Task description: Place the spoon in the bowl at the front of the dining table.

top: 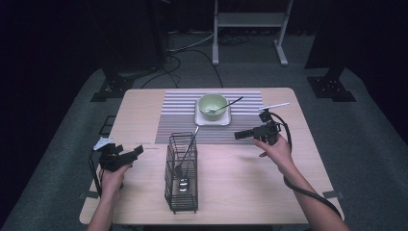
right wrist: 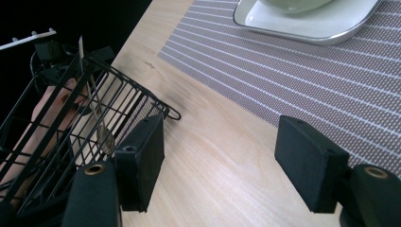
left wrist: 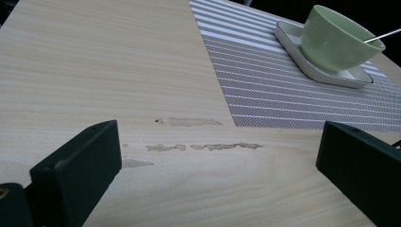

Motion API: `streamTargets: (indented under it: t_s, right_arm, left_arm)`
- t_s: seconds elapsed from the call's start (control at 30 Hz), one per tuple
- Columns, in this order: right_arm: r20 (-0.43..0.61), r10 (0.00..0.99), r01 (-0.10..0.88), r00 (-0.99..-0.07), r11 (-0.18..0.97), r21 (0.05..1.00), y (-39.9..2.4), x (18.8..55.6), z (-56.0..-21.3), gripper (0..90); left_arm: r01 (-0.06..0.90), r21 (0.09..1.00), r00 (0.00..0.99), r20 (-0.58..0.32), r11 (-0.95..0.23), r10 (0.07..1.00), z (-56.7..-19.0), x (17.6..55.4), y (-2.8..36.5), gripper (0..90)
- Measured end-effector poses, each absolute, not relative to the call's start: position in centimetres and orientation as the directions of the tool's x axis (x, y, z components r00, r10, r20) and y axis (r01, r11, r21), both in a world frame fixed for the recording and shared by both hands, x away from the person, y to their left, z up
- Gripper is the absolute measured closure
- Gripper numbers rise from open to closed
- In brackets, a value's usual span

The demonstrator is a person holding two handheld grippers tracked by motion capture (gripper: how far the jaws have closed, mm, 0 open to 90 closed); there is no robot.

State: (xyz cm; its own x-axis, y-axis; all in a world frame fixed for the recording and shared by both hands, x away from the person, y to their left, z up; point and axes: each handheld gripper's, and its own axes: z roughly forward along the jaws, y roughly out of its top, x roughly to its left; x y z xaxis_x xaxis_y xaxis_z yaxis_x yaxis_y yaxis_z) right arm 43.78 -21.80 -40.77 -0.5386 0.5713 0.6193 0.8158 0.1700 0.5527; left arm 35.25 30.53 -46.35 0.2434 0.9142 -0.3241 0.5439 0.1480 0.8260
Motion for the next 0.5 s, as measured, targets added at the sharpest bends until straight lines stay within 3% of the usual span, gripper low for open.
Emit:
streamTargets:
  t_s: [0.5]
  right_arm:
    - [0.634,0.54,0.81,-0.554,0.172,0.561,-22.1,41.8,-41.1,32.1]
  left_arm:
    - [0.545,0.826,0.243,-0.322,0.146,0.915,-46.3,35.2,30.5,0.0]
